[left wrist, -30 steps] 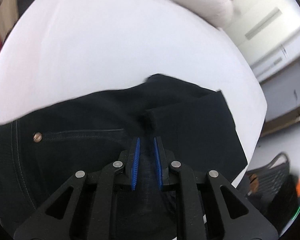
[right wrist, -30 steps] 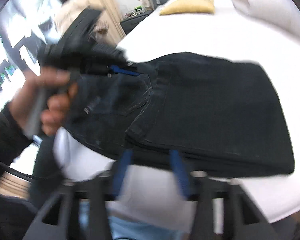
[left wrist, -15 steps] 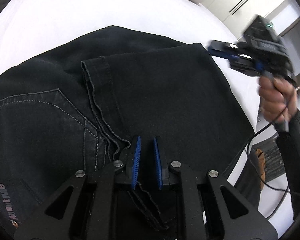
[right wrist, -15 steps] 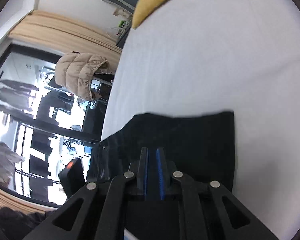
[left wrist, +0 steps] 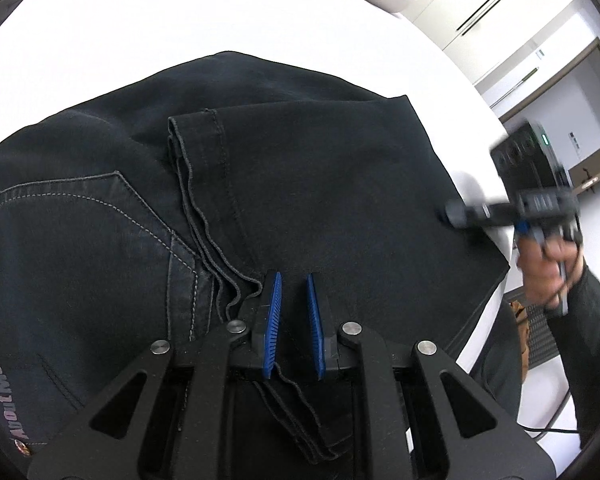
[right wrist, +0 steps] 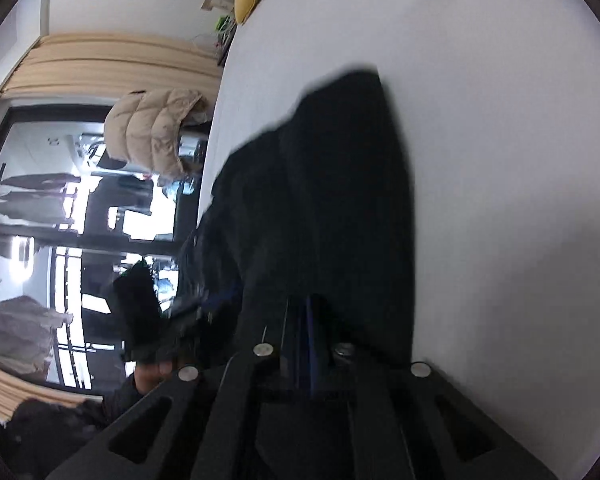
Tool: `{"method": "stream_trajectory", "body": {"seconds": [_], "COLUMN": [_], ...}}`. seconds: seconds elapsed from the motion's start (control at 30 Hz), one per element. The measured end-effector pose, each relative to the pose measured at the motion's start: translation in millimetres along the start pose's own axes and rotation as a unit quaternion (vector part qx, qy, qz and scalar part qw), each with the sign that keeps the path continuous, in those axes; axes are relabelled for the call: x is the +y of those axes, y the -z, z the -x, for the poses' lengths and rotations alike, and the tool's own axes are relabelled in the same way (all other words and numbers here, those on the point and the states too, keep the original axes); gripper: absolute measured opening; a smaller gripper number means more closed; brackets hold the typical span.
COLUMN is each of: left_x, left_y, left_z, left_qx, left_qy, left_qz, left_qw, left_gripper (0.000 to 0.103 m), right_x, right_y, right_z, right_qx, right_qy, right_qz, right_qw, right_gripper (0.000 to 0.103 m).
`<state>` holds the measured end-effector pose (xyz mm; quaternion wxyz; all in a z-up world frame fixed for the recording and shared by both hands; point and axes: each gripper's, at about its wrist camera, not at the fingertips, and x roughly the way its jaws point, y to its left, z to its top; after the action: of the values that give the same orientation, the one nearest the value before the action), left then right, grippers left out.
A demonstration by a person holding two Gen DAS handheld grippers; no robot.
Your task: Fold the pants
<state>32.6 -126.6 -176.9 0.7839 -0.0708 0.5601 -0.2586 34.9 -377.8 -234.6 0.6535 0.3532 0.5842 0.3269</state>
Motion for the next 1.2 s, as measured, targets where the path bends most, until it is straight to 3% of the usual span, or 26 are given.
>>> {"method": "stream_trajectory", "body": {"seconds": [0.17,0.33,0.5,0.57,0.6,0.63,0.67,0.7,0.73,0.8,0.9,0.97,1.07,1.2], "left_x": [10,11,11,19,28,36,48,58,70,96,133,158,189,213], "left_y": [1,6,24,40,52,64,80,93,108,141,177,201,218,222], "left_z": [-4,2,52,83,104,120,140,154,169,197,218,220,210,192], "left_qx": [-0.005,-0.016,-0.057,-0.087,-0.109,-0.128,-0.152,-0.167,-0.186,-0.232,-0.25,-0.257,-0.251,-0.248], "left_qy": [0.005,0.005,-0.004,-0.004,-0.005,-0.005,-0.008,-0.012,-0.017,-0.02,-0.005,0.012,0.058,0.103], "left_qz": [0.001,0.012,0.025,0.036,0.049,0.061,0.076,0.091,0.114,0.174,0.249,0.306,0.373,0.413], "left_qw": [1.0,0.9998,0.9981,0.9955,0.9928,0.9899,0.9855,0.9816,0.9758,0.9568,0.9356,0.9166,0.8917,0.8699], "left_gripper": [0.013,0.013,0.014,0.014,0.014,0.016,0.019,0.036,0.069,0.089,0.089,0.089,0.089,0.088], "right_x": [2,-1,-9,11,24,35,44,53,64,80,95,104,114,129], "right_y": [51,69,74,79,84,90,94,99,103,107,106,102,92,80], "right_z": [12,13,21,26,30,34,36,37,35,24,-1,-19,-43,-57], "right_qx": [-0.007,-0.032,-0.067,-0.095,-0.118,-0.141,-0.162,-0.179,-0.19,-0.194,-0.175,-0.16,-0.141,-0.134], "right_qy": [-0.003,0.002,0.021,0.05,0.051,0.039,0.028,0.017,0.004,-0.025,-0.051,-0.063,-0.072,-0.09], "right_qz": [-0.003,-0.018,-0.034,-0.013,-0.002,0.005,0.009,0.016,0.027,0.04,0.046,0.049,0.046,0.048], "right_qw": [1.0,0.999,0.997,0.994,0.992,0.989,0.986,0.984,0.981,0.98,0.982,0.984,0.986,0.986], "right_gripper": [0.004,0.0,0.0,0.019,0.048,0.07,0.076,0.078,0.078,0.078,0.077,0.074,0.064,0.057]}}
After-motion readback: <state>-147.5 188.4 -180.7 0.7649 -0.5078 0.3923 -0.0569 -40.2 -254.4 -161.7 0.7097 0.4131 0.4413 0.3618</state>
